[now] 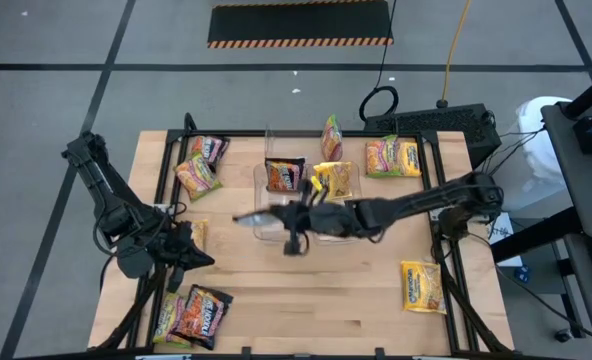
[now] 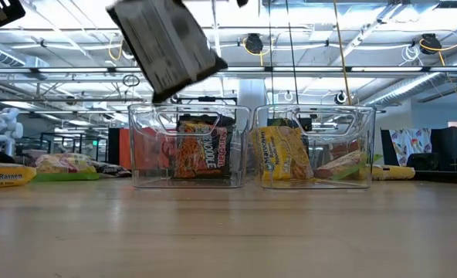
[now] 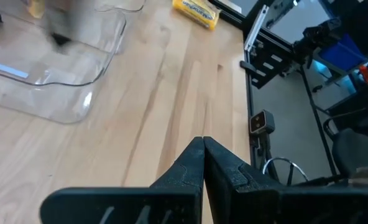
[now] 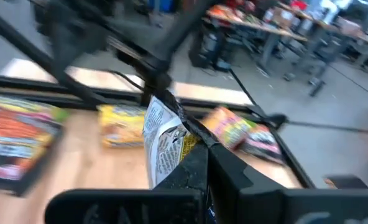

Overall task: Sort Maruchan noodles
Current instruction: Put the black noodle pack into the left transparent bin, then put the green noodle pack into the top transparent bin

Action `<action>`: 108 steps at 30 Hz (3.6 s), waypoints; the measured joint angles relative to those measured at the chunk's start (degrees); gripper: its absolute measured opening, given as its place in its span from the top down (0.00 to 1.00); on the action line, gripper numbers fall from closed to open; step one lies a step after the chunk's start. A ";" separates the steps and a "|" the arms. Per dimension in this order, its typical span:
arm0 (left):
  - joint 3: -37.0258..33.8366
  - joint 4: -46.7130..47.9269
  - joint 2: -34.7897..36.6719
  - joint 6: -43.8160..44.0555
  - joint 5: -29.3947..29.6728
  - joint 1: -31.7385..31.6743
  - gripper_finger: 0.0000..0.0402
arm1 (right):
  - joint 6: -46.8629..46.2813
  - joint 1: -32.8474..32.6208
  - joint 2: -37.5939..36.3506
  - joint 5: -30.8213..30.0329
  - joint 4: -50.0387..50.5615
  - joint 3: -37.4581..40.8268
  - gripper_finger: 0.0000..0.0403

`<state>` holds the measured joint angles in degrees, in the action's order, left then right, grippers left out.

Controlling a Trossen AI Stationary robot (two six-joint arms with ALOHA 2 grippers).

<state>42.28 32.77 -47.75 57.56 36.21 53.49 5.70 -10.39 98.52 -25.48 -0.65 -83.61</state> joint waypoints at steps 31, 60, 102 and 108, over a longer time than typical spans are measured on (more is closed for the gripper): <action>0.00 0.02 0.00 4.68 2.87 -0.19 0.98 | -14.68 21.05 0.10 24.29 -15.35 20.38 1.00; 0.00 -0.02 0.00 7.29 3.45 -0.26 0.98 | -21.92 28.28 2.47 27.28 -11.21 20.40 1.00; 0.00 0.00 0.00 6.62 2.34 -0.26 0.98 | -7.97 28.31 -6.65 23.64 -9.92 20.46 0.75; 0.00 0.00 0.00 6.26 2.32 -0.26 0.98 | -1.28 28.28 -15.54 14.38 2.17 20.46 0.75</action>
<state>42.28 32.77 -47.75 63.82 38.52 53.23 4.42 17.89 82.98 -11.10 1.51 -63.16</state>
